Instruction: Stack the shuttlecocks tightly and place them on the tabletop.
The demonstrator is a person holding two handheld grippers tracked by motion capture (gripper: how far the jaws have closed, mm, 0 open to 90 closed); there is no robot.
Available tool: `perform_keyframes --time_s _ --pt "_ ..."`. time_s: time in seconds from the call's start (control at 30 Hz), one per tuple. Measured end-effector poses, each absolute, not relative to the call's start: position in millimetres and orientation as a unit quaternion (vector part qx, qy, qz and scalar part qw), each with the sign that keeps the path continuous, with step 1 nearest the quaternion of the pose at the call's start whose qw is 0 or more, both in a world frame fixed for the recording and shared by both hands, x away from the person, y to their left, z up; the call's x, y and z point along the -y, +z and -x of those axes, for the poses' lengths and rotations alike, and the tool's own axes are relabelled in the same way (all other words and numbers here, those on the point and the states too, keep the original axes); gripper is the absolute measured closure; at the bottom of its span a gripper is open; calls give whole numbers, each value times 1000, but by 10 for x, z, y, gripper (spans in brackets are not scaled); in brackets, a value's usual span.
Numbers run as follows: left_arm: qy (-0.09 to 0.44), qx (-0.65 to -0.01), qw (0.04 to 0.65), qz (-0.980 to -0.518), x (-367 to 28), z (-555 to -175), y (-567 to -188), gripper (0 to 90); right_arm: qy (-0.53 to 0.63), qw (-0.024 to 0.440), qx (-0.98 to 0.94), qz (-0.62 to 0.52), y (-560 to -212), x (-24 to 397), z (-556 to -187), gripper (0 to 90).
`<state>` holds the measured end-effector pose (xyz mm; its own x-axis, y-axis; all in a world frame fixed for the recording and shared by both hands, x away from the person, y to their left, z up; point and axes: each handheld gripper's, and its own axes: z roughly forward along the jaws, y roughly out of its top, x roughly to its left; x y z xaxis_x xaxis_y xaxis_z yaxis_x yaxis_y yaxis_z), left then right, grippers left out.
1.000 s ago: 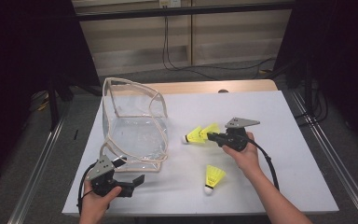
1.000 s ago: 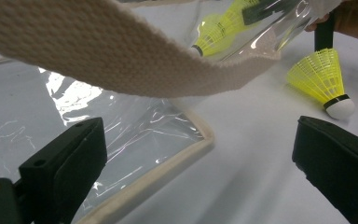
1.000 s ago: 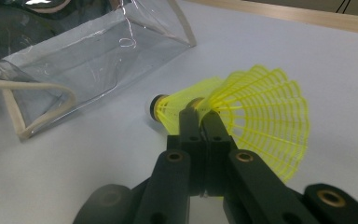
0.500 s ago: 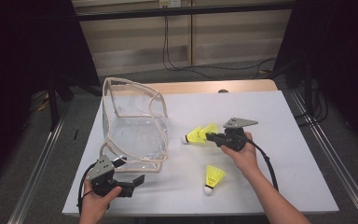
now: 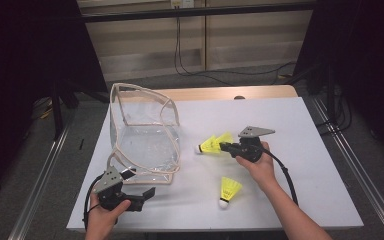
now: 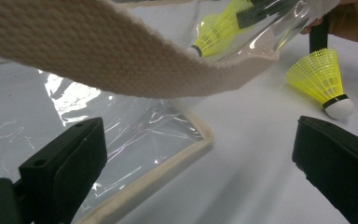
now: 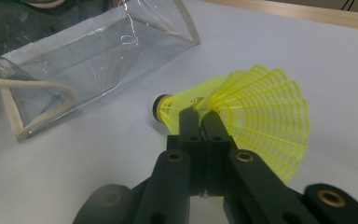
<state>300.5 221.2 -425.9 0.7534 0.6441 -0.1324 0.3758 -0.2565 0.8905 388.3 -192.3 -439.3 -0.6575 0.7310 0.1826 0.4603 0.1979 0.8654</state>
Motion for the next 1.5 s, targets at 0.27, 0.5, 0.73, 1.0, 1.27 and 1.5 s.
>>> perform_keyframes --time_s 0.27,0.5,0.73,1.0,1.27,1.5 --pt "131 -326 515 -782 -2213 -3006 -4260 32 498 134 -763 -389 -4401 1904 -3884 893" --pt "131 -327 516 -781 -2213 -3006 -4259 31 497 132 -765 -387 -4409 1888 -3881 893" --pt "131 -327 516 -781 -2209 -3007 -4262 31 496 129 -767 -386 -4418 1874 -3879 893" --pt "131 -326 515 -782 -2211 -3009 -4262 31 494 130 -769 -384 -4423 1872 -3880 893" --pt "131 -327 515 -781 -2209 -3009 -4262 31 492 127 -770 -385 -4442 1863 -3887 892" --pt "130 -327 515 -782 -2206 -3011 -4263 31 486 122 -773 -389 -4459 1857 -3888 885"
